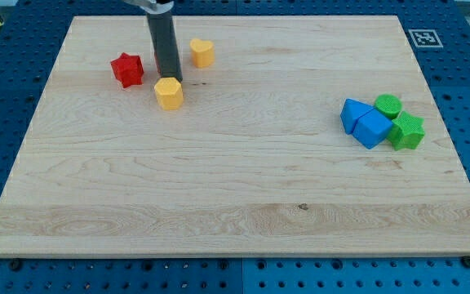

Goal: Move the red blocks closer to the yellow blocks

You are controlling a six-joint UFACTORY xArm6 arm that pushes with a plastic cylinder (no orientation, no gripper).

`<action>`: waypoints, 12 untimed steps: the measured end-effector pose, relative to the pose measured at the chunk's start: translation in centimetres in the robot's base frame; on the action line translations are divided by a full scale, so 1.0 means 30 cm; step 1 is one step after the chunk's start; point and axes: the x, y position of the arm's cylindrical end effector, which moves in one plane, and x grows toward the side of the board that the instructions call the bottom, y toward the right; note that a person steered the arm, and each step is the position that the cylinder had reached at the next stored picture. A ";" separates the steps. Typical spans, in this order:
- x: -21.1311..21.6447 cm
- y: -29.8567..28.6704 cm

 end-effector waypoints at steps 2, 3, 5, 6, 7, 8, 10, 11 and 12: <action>-0.005 0.249; -0.107 0.256; -0.353 0.185; -0.361 0.045; -0.287 0.038; -0.240 0.078; -0.210 0.083; -0.235 0.112; -0.209 0.129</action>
